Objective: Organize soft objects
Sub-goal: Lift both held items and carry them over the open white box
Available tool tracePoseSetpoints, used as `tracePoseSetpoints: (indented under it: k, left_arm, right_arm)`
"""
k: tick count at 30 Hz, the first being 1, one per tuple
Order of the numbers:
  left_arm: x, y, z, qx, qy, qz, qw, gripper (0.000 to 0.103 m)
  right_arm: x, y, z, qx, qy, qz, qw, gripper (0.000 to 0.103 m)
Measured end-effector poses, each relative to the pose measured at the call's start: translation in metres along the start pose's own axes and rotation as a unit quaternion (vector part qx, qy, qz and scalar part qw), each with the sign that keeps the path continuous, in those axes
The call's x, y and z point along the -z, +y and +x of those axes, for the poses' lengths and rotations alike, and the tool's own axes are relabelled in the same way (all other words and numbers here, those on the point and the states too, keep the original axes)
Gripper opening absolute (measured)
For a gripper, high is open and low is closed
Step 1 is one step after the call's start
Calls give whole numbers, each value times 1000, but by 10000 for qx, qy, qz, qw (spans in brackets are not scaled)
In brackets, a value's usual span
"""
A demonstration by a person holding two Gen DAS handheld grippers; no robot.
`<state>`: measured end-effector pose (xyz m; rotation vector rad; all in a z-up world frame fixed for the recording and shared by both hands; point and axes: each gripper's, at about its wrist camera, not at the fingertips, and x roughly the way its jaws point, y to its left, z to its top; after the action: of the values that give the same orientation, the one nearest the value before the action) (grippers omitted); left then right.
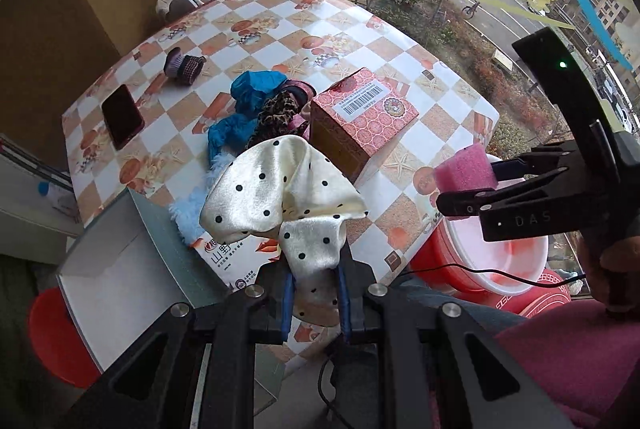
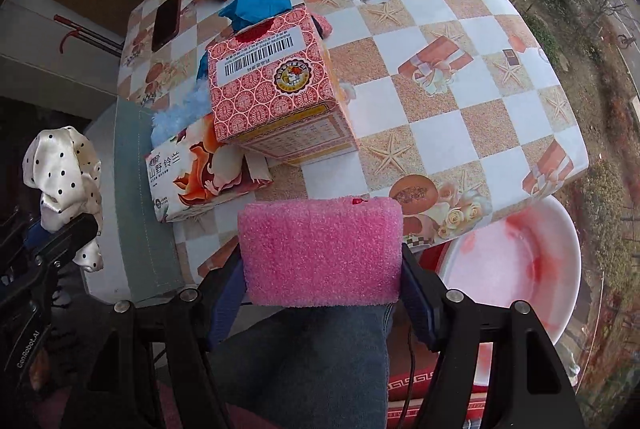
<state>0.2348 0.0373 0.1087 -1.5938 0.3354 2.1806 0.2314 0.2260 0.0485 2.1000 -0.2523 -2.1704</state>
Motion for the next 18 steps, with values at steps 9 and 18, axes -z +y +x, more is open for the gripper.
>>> tracePoseSetpoints:
  k: [9, 18]
  left_arm:
    - [46, 62, -22, -568, -158, -1278, 9900, 20]
    - [103, 115, -27, -1030, 120, -2399, 9652, 20]
  right_arm:
    - [2, 90, -19, -162, -212, -1365, 9903, 71]
    - [5, 184, -15, -321, -129, -2746, 9609, 71]
